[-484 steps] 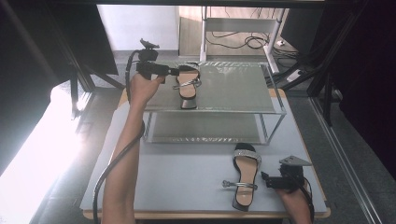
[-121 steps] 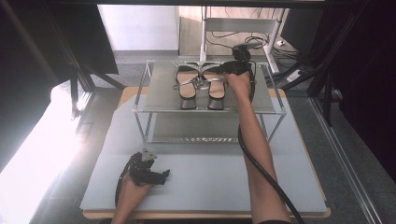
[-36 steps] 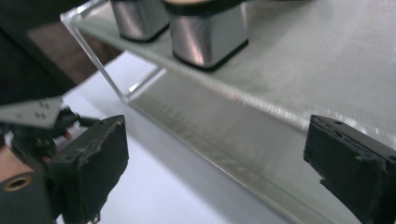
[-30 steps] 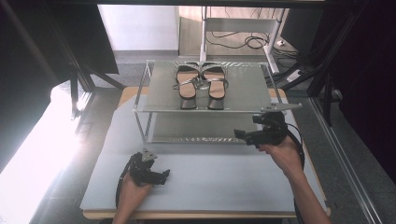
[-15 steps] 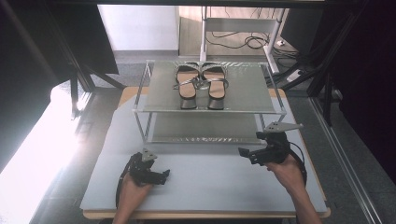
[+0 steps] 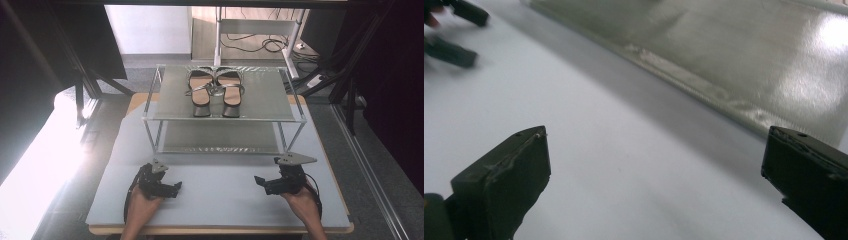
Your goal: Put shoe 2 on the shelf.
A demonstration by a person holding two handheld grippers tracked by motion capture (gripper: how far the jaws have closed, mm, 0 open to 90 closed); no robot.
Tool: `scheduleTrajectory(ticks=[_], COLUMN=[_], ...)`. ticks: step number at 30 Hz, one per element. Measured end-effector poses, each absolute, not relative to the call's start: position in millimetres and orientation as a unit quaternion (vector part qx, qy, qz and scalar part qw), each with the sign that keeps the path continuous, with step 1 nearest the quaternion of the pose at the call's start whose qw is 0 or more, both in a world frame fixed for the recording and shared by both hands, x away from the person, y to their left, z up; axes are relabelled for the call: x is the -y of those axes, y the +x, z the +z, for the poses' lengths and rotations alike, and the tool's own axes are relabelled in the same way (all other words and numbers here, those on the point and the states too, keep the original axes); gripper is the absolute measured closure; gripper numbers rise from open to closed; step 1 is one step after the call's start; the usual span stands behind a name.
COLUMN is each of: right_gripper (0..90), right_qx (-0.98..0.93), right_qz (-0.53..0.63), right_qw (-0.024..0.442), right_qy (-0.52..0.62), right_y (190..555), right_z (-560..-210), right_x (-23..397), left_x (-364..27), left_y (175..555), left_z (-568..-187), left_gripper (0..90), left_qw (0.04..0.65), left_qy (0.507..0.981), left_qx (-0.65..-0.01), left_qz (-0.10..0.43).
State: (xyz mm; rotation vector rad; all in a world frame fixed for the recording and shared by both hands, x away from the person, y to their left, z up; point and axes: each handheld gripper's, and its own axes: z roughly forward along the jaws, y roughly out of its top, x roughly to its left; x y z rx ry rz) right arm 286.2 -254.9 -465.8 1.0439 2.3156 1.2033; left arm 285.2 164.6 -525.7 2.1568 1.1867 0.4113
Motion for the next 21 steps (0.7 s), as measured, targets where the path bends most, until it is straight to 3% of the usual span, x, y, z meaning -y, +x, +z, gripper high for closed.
scheduleTrajectory(ticks=[14,21], right_gripper=[0.0,0.0], right_qx=[-0.828,-0.839], right_qz=[0.380,0.366], right_qw=[0.147,0.146], right_qy=[0.385,0.376], right_y=[276.5,276.0], right_z=[-518.8,-521.6], right_x=[256.8,254.0], left_x=[-164.8,-164.7], left_y=[285.4,285.5], left_z=[-525.7,-525.7], left_gripper=[0.0,0.0], left_qw=[0.317,0.317], left_qy=[0.820,0.820], left_qx=[-0.451,-0.451], left_qz=[0.156,0.155])
